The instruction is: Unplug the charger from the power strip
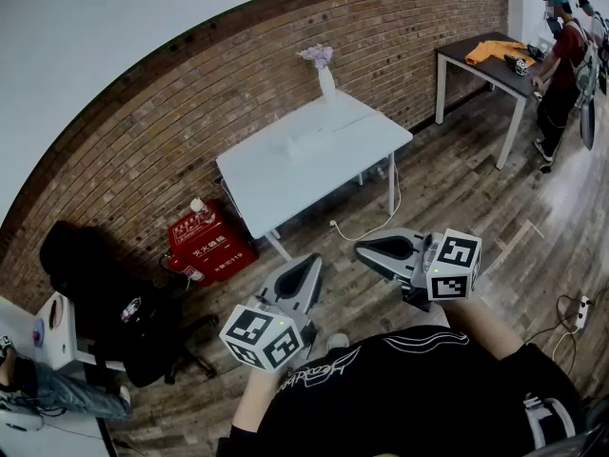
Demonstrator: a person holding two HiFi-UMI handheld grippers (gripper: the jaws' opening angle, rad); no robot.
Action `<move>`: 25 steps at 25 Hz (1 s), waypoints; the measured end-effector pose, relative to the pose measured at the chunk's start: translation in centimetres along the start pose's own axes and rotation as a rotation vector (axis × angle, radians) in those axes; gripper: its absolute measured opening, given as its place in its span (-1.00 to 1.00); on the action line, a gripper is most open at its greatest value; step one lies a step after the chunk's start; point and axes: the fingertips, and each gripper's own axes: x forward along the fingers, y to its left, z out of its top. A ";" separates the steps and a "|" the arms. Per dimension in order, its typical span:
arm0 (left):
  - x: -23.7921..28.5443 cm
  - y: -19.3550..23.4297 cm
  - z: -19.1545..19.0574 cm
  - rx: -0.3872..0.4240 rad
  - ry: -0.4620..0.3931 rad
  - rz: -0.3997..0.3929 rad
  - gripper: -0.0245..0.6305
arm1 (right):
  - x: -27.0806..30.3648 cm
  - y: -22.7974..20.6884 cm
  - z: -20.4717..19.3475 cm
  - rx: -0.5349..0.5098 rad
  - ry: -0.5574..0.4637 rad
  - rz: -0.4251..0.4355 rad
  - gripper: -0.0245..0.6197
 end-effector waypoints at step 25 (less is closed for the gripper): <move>2.2 -0.7 -0.8 0.003 0.014 -0.004 -0.92 | -1.4 -1.3 -0.8 0.060 -0.003 0.007 -0.93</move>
